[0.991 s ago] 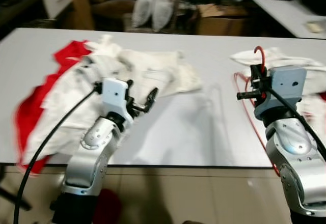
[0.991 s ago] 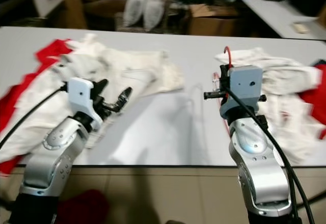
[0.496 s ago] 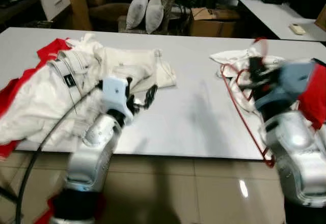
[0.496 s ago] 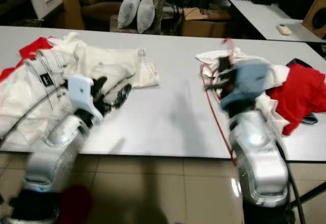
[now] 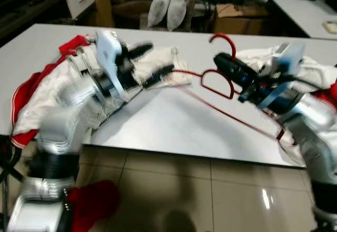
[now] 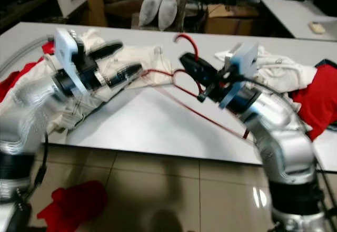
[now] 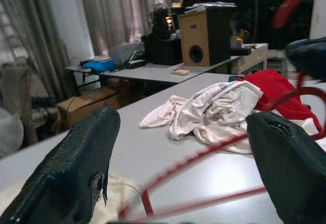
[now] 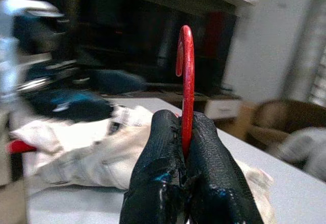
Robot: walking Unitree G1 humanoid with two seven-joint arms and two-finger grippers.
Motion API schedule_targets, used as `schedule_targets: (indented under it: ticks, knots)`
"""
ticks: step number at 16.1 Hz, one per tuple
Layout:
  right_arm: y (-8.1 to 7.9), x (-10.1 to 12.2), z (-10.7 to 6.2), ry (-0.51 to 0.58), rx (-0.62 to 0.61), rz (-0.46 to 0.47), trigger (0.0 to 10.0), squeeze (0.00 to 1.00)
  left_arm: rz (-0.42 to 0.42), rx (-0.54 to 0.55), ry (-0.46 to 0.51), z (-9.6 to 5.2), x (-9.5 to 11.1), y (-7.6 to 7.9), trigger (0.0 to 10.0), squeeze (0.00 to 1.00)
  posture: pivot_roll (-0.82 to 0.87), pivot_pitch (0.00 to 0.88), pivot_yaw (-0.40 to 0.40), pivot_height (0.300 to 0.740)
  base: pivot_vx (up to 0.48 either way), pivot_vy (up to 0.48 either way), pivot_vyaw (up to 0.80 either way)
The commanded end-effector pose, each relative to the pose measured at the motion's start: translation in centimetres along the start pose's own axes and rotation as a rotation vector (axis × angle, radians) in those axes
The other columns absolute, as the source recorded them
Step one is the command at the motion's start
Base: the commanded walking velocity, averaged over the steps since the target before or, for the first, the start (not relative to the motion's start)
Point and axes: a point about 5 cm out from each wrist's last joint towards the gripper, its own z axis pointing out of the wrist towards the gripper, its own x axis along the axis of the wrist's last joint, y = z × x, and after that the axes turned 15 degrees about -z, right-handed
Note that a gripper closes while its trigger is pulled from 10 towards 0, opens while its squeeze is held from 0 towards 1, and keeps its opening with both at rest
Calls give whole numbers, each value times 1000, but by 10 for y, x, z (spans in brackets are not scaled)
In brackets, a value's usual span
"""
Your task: Hang hanger
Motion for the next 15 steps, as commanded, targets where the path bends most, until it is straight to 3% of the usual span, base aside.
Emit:
schedule_targets:
  ticks: [1, 3, 4, 5, 7, 11, 12, 13, 15]
  knots:
    - [1, 8, 0, 43, 70, 4, 10000, 0, 22, -51, -4, 3, 8, -2, 10000, 1000, -181, 0, 53, 740, 0, 0, 0]
    - [1, 18, 1, 82, 177, 3, 10000, 0, 38, -139, -52, 9, 14, -6, 10000, 1000, -178, 0, 60, 740, 0, 0, 0]
    - [0, 21, 2, 96, 236, 1, 10000, 0, 43, -168, -75, 12, 13, -10, 10000, 447, -160, 0, 58, 740, 0, 0, 0]
    - [-5, 27, 6, 121, 318, -11, 10000, 0, 14, -271, -121, 18, 10, -8, 10000, 0, -132, 0, 42, 740, 0, 0, 0]
    - [-9, 29, 13, 145, 361, -20, 10000, 0, -51, -414, -184, 17, 2, 1, 10000, 0, -125, 0, 37, 740, 0, 0, 0]
    - [-9, 40, 19, 198, 388, -23, 10000, 0, -180, -527, -163, 12, -3, 1, 10000, 0, -150, 0, 54, 740, 0, 0, 0]
    - [-9, 40, 18, 200, 389, -25, 10000, 0, -200, -569, -177, 11, -5, 4, 8431, 0, -155, 0, 58, 740, 0, 0, 0]
    - [-10, 40, 18, 199, 390, -26, 10000, 0, -212, -609, -195, 9, -6, 6, 3608, 0, -168, 0, 68, 740, 0, 0, 0]
    - [-9, 39, 16, 191, 388, -32, 10000, 0, -242, -635, -166, 9, -2, 6, 1961, 0, -179, 0, 83, 740, 0, 0, 0]
